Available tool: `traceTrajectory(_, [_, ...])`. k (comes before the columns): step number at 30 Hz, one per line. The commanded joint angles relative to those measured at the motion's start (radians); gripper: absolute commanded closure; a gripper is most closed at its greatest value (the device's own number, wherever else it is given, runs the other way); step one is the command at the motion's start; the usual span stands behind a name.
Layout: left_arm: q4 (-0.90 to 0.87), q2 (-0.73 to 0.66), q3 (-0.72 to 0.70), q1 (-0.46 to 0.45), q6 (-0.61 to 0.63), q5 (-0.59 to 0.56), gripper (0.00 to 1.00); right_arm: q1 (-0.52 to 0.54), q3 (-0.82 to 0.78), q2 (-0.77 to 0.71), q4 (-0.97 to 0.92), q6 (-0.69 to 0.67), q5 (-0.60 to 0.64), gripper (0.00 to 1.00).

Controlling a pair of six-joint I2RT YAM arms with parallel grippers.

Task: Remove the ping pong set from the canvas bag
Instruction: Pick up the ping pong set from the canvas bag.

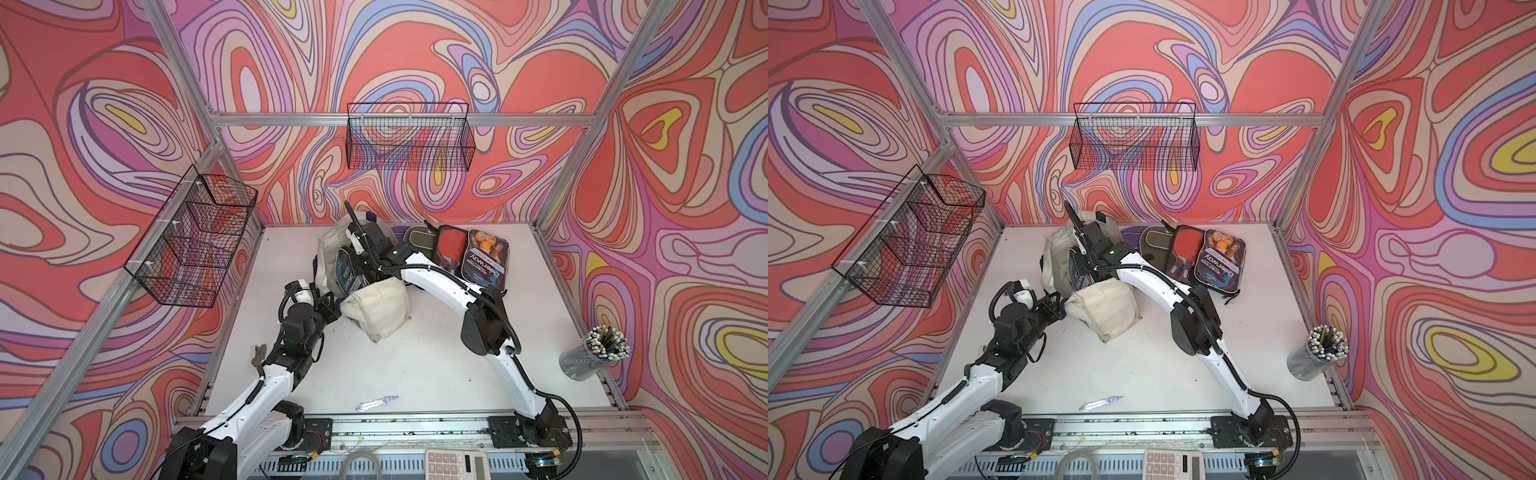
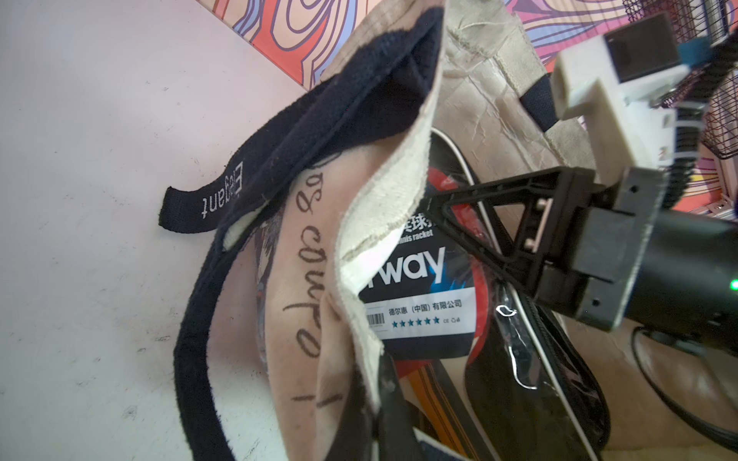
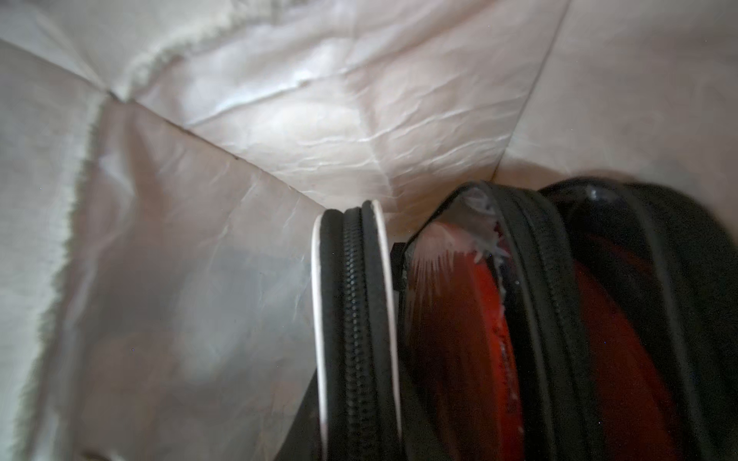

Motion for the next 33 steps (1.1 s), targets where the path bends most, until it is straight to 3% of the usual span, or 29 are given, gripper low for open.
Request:
traceTrajectory(1, [-0.047, -0.006, -0.007, 0.002, 0.008, -0.029, 1.0, 0.012, 0.047, -0.122, 0.008, -0.012, 0.011, 1.0])
traceTrajectory(19, [-0.116, -0.028, 0.019, 0.016, 0.018, -0.049, 1.0, 0.046, 0.063, -0.313, 0.012, -0.029, 0.067, 1.0])
traceTrajectory(33, [-0.147, -0.022, 0.057, 0.031, 0.033, -0.043, 1.0, 0.045, -0.074, -0.579, 0.082, -0.051, 0.18, 1.0])
